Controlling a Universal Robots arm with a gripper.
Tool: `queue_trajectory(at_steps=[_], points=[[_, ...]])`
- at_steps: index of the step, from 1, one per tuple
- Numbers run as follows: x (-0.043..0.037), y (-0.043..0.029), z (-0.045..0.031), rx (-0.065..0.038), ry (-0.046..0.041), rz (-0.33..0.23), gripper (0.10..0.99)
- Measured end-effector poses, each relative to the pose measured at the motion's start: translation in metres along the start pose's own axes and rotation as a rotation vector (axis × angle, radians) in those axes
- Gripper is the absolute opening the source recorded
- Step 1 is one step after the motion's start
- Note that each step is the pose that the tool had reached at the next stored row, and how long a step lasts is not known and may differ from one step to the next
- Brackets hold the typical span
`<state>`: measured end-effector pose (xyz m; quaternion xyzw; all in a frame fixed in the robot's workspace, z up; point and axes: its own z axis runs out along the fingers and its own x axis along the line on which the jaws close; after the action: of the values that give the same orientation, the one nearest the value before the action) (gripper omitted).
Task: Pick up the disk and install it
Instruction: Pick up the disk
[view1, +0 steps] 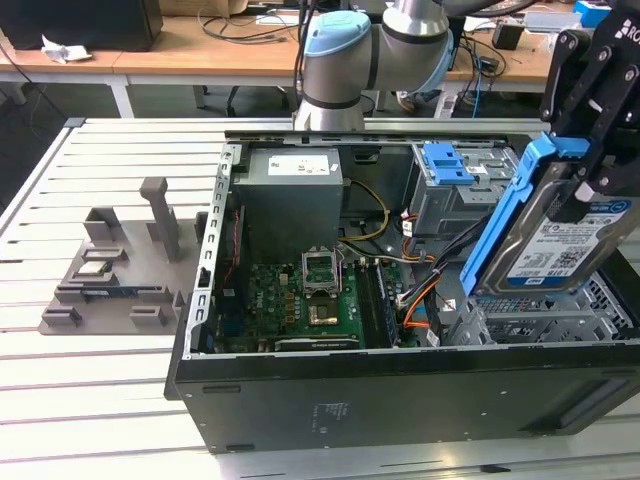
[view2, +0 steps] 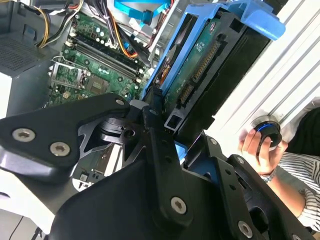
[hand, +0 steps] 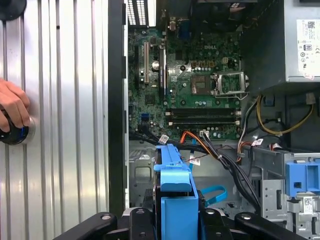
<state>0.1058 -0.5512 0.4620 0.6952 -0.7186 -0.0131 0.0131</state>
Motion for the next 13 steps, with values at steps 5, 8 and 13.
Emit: queue_trajectory(at_steps=[5, 8, 13], points=[[-0.0005, -0.0135, 0.0015, -0.001, 0.0002, 0.0, 0.365], [-0.0007, -0.0182, 0.0017, -0.002, 0.0002, 0.0, 0.365], [-0.0006, -0.0183, 0.0017, -0.002, 0.0002, 0.0, 0.365]])
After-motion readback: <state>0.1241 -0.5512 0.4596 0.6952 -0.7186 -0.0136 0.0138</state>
